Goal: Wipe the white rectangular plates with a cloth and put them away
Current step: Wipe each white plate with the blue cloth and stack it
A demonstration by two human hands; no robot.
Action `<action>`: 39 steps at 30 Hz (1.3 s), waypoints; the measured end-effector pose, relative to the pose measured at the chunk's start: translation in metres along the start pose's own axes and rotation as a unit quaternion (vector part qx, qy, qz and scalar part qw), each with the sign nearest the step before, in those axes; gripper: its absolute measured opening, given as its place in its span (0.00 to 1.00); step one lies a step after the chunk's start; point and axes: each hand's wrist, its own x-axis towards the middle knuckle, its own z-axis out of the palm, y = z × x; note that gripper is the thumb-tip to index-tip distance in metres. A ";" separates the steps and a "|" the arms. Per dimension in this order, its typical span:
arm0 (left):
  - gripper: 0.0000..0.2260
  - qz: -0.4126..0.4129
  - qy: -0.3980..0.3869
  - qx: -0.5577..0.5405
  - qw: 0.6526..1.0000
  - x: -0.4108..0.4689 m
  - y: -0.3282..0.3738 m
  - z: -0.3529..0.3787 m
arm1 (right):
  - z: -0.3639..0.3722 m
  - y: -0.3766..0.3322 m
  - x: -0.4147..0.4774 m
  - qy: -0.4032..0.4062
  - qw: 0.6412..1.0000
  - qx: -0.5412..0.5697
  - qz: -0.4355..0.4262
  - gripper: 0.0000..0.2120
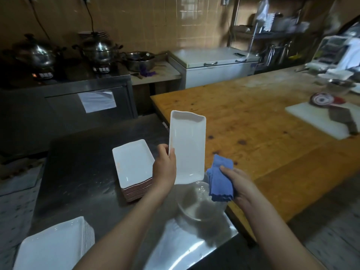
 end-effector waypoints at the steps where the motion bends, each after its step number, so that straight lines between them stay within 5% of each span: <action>1: 0.06 0.008 -0.003 0.005 1.000 -0.001 0.001 0.004 | -0.004 -0.001 0.002 -0.002 1.000 0.001 0.000 0.11; 5: 0.04 0.003 -0.012 -0.003 1.000 -0.004 0.002 0.014 | -0.012 -0.002 0.004 -0.004 1.000 0.007 -0.005 0.11; 10: 0.09 -0.124 -0.057 -0.065 0.989 -0.005 0.006 0.014 | -0.009 -0.008 -0.002 -0.054 0.998 -0.013 -0.032 0.08; 15: 0.13 -0.246 -0.112 -0.240 0.932 -0.020 -0.002 -0.009 | 0.013 -0.027 -0.027 -0.151 0.985 -0.065 -0.057 0.07; 20: 0.11 -0.279 -0.047 -0.338 0.898 -0.036 -0.017 -0.042 | 0.067 -0.026 -0.059 -0.262 0.958 -0.104 -0.045 0.02; 23: 0.10 -0.285 0.000 -0.365 0.886 -0.045 -0.024 -0.074 | 0.106 -0.005 -0.069 -0.260 0.937 -0.218 -0.080 0.03; 27: 0.11 -0.275 0.027 -0.385 0.880 -0.061 -0.037 -0.131 | 0.150 0.029 -0.083 -0.168 0.834 -0.445 -0.279 0.09; 31: 0.12 -0.271 0.069 -0.376 0.883 -0.084 -0.048 -0.187 | 0.191 0.058 -0.112 -0.094 0.642 -0.616 -0.447 0.31; 33: 0.12 -0.264 0.089 -0.372 0.885 -0.093 -0.054 -0.213 | 0.208 0.067 -0.130 -0.125 0.583 -0.644 -0.478 0.30; 36: 0.13 -0.252 0.102 -0.369 0.888 -0.104 -0.064 -0.246 | 0.230 0.085 -0.154 -0.257 0.528 -0.657 -0.473 0.24; 39: 0.17 -0.252 0.116 -0.336 0.900 -0.113 -0.066 -0.270 | 0.255 0.102 -0.178 -0.339 0.540 -0.627 -0.447 0.25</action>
